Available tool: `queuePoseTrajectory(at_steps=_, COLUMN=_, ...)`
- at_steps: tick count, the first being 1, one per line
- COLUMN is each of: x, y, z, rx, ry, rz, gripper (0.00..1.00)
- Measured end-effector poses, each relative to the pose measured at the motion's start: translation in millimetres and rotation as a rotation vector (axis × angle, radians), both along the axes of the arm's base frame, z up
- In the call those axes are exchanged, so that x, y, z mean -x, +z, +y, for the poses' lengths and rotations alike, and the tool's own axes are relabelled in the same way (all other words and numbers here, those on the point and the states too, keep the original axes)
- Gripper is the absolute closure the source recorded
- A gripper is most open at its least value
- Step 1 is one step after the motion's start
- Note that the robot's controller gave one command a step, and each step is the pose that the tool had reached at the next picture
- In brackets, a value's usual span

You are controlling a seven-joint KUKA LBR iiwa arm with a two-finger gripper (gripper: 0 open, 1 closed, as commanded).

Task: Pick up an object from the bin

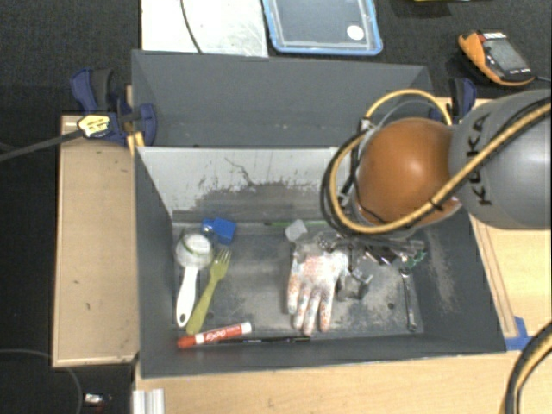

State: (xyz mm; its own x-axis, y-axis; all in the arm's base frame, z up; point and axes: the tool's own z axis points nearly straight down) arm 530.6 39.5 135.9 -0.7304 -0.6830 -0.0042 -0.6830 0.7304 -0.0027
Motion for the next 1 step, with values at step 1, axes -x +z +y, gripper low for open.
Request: queuePoseTrajectory(at_steps=1, x=-10.0, y=-42.8, z=3.4, rx=0.001, ry=0.283, rz=-0.005, gripper=0.0)
